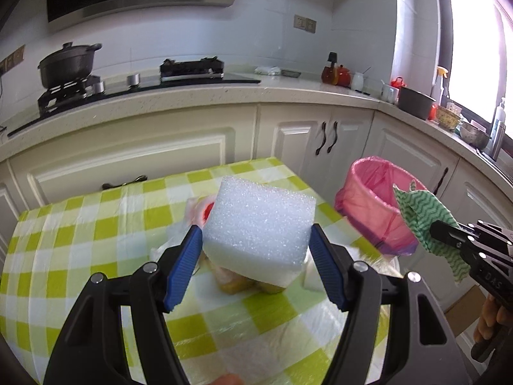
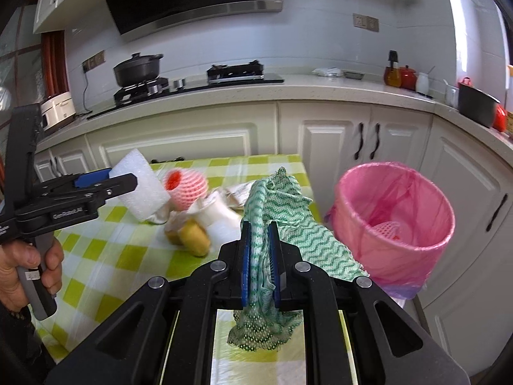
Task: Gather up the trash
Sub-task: 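Carry the foam block and cloth over the bin and release both, then move both tools back over the table toward the remaining trash, then grasp the white tissue with the left tool while the right tool grasps a foam sleeve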
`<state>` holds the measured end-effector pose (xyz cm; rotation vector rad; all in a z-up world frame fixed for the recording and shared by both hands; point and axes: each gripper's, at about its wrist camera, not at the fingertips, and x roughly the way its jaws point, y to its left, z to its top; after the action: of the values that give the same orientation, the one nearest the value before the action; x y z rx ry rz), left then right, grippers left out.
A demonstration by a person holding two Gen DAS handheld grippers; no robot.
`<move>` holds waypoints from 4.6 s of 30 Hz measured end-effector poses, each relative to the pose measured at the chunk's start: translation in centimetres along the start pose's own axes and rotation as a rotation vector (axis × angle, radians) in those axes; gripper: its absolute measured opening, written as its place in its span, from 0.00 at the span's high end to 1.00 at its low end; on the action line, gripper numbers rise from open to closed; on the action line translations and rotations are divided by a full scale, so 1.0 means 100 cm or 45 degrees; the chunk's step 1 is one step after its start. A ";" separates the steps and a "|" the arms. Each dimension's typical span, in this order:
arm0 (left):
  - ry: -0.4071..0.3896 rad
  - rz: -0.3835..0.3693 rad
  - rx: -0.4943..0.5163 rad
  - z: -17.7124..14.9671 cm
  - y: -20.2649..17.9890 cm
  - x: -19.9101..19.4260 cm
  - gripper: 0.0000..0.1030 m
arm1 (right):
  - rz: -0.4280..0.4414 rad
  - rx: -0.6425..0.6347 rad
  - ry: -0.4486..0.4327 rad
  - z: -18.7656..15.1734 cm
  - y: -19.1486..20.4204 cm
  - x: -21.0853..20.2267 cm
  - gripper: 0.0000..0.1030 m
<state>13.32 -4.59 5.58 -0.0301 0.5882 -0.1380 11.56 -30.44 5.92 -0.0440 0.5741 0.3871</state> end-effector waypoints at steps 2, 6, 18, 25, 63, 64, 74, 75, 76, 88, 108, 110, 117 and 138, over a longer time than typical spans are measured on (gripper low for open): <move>-0.012 -0.028 0.018 0.011 -0.013 0.004 0.36 | -0.038 0.017 -0.014 0.006 -0.016 0.001 0.88; -0.024 -0.080 0.059 0.031 -0.039 0.016 0.36 | -0.117 0.058 -0.043 0.014 -0.047 0.004 0.88; -0.007 -0.267 0.130 0.081 -0.127 0.073 0.35 | -0.313 0.179 -0.076 0.035 -0.142 0.029 0.88; 0.031 -0.375 0.083 0.110 -0.170 0.119 0.35 | -0.366 0.209 -0.097 0.047 -0.179 0.047 0.88; 0.041 -0.289 -0.009 0.095 -0.135 0.132 0.18 | -0.432 0.311 -0.147 0.024 -0.183 0.043 0.43; 0.037 -0.275 -0.010 0.094 -0.130 0.129 0.18 | -0.427 0.308 -0.149 0.023 -0.179 0.042 0.41; -0.064 -0.117 -0.039 0.071 -0.052 0.074 0.18 | -0.329 0.258 -0.140 0.018 -0.126 0.038 0.27; -0.070 -0.104 -0.053 0.068 -0.043 0.069 0.18 | -0.314 0.253 -0.137 0.018 -0.120 0.039 0.26; -0.073 -0.095 -0.061 0.066 -0.036 0.066 0.18 | -0.299 0.249 -0.132 0.016 -0.113 0.040 0.25; -0.057 0.112 -0.141 0.025 0.048 0.039 0.18 | -0.074 0.132 -0.047 0.000 -0.025 0.057 0.23; 0.186 0.147 -0.261 -0.042 0.109 0.091 0.31 | 0.027 -0.045 0.127 -0.029 0.053 0.108 0.31; 0.207 0.144 -0.258 -0.044 0.110 0.099 0.32 | 0.022 -0.043 0.146 -0.031 0.052 0.114 0.34; 0.286 0.146 -0.241 -0.047 0.112 0.124 0.45 | 0.021 -0.029 0.209 -0.037 0.052 0.132 0.52; 0.241 0.147 -0.265 -0.042 0.119 0.070 0.81 | 0.018 0.023 0.162 -0.029 0.036 0.114 0.56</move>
<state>18.16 6.28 -2.60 -0.1862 0.7898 0.0334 17.46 -23.65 -2.39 -0.0479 0.7038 0.3946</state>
